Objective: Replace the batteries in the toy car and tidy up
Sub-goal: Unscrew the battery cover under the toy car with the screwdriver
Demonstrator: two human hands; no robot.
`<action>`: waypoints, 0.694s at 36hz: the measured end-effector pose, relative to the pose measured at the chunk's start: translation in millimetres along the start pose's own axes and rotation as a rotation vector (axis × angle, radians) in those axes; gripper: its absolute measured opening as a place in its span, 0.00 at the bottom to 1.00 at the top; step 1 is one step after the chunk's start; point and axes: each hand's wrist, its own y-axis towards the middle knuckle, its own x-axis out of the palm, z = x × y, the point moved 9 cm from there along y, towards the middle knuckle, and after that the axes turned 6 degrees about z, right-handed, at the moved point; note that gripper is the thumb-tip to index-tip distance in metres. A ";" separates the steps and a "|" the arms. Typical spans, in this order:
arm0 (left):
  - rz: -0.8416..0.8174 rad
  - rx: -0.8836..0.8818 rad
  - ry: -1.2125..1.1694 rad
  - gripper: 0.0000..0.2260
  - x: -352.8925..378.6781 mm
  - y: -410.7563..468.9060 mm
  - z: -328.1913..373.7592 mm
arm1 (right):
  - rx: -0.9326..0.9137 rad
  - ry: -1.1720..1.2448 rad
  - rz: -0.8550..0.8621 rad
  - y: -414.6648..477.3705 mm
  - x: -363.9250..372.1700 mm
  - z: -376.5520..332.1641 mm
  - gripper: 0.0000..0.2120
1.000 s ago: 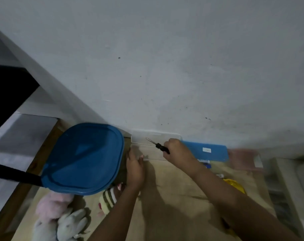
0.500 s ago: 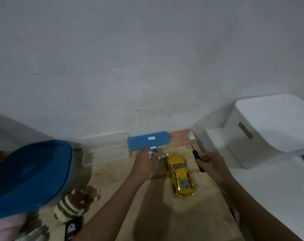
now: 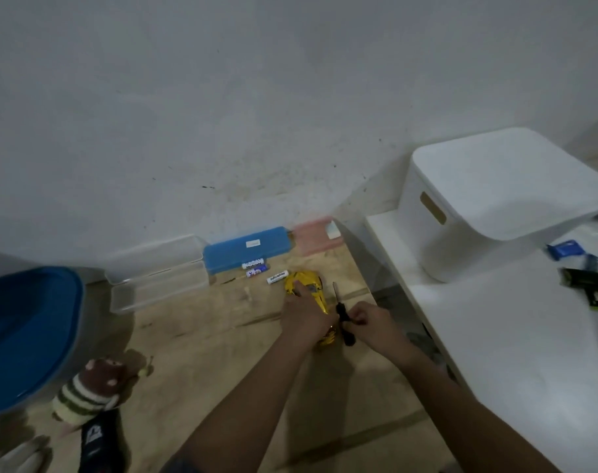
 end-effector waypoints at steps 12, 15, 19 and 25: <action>-0.106 0.071 -0.567 0.23 -39.3 -23.9 -39.0 | -0.035 -0.020 0.004 3.6 4.5 -13.7 0.08; -0.185 0.023 -0.895 0.09 -54.4 -38.1 -51.9 | -0.080 0.064 0.085 5.5 -4.1 -38.8 0.10; -0.181 0.060 -1.240 0.10 -86.4 -48.2 -62.3 | -0.162 0.243 -0.053 -3.8 -4.4 -108.3 0.17; -0.196 0.267 -1.470 0.27 -139.9 -63.7 -62.5 | -0.235 0.366 -0.297 -20.0 8.4 -202.3 0.21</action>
